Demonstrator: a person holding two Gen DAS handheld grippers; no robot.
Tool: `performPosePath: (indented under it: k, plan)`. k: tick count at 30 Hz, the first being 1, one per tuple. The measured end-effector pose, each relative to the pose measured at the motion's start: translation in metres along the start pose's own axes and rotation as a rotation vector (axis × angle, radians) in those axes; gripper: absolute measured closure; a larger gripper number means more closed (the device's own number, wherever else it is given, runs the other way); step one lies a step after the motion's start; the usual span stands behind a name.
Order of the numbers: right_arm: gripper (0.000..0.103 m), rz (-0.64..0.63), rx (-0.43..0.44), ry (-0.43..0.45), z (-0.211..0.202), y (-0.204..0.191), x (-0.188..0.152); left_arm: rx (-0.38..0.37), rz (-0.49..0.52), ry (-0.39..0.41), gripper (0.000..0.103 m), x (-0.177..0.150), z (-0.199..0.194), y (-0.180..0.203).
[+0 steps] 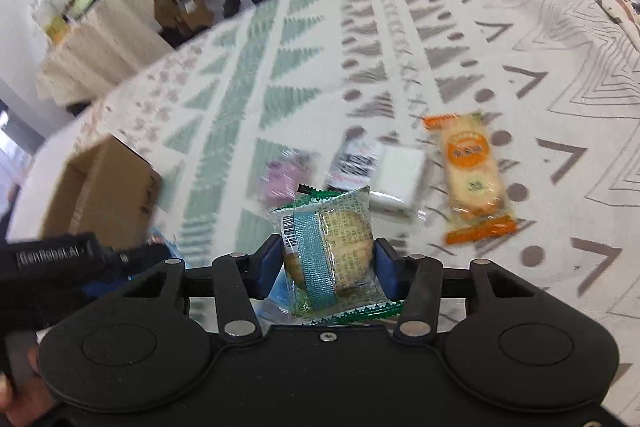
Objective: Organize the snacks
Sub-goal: 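Carry the blue packet and biscuit packet over the cardboard box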
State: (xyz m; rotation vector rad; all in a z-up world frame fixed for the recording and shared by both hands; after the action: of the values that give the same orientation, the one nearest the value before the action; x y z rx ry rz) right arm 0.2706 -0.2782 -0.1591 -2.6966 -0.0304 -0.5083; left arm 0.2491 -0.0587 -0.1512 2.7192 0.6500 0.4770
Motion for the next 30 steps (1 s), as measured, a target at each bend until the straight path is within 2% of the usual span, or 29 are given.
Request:
performPosePath:
  k: [13,23,30]
  plan:
    - [0.055,-0.070,0.104,0.095,-0.010,-0.057,0.004,0.057,-0.028,0.129,0.070,0.012,-0.068,-0.031]
    - [0.055,-0.100,0.194,0.211,-0.026,-0.091,0.005,0.069,-0.035,0.192,0.070,0.021,-0.099,-0.050]
    - [0.055,-0.115,0.252,0.242,-0.025,-0.113,0.004,0.076,-0.063,0.225,0.070,0.030,-0.115,-0.071]
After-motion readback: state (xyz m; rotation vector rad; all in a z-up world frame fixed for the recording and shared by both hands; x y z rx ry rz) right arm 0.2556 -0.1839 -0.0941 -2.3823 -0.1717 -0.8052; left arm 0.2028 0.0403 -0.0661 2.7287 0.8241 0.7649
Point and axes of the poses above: each gripper's, at about its wrist camera, not at the fingertips, and z roughly the way its jaws point, y to its right, x to its top, the point moved 1 cm from there along z, roughly the way its jaws point, and after that the axes turned 10 degrees about -y, right-handed, at the moved point
